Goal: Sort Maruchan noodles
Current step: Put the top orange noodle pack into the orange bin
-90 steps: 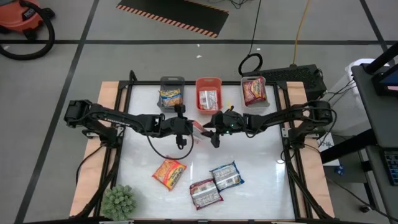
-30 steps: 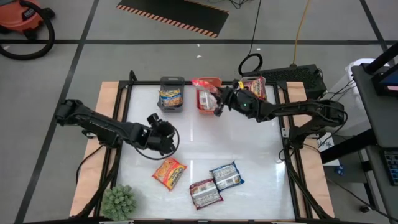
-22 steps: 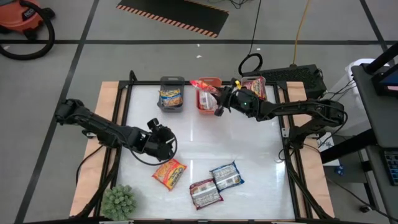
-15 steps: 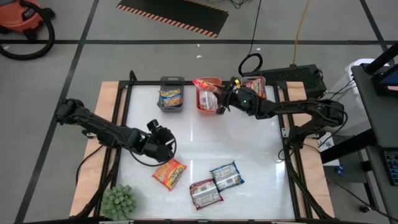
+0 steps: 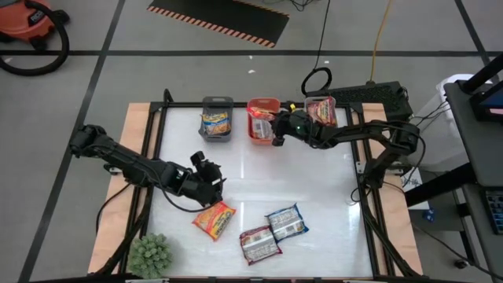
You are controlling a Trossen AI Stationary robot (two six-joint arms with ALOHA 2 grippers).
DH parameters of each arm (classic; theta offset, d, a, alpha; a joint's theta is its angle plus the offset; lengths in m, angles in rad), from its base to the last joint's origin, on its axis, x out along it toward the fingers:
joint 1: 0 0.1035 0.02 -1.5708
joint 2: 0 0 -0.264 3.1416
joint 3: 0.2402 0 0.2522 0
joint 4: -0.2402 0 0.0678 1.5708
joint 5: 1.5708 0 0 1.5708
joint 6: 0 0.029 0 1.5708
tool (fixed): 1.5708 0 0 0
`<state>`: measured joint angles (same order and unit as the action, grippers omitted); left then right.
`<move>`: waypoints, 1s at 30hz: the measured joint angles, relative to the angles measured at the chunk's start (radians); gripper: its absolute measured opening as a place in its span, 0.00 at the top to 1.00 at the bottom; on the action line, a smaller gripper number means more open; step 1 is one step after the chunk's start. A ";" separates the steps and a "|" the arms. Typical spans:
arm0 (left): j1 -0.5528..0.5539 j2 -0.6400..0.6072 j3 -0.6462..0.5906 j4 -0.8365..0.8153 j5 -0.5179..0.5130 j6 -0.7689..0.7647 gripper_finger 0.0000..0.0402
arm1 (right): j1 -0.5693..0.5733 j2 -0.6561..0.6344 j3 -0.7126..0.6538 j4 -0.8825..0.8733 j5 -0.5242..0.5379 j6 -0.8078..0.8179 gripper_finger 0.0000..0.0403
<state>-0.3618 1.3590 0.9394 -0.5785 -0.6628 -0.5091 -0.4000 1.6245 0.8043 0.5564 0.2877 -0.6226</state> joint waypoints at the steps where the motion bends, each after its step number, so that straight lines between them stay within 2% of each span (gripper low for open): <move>1: 0.000 0.000 0.000 0.000 0.000 0.006 0.42 | -0.002 0.008 0.000 0.008 -0.001 -0.005 0.75; 9: 0.002 0.000 0.000 -0.001 -0.001 0.043 0.42 | -0.005 0.060 0.000 0.031 -0.001 -0.020 0.72; 23: 0.002 0.000 0.000 -0.014 0.000 0.079 0.42 | 0.003 0.053 0.000 -0.050 -0.004 0.085 0.61; 30: 0.002 0.000 0.000 -0.024 0.000 0.080 0.42 | 0.019 0.053 0.000 -0.045 -0.003 0.087 0.60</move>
<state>-0.3595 1.3590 0.9394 -0.6025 -0.6632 -0.4294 -0.3814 1.6775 0.8047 0.5113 0.2844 -0.5358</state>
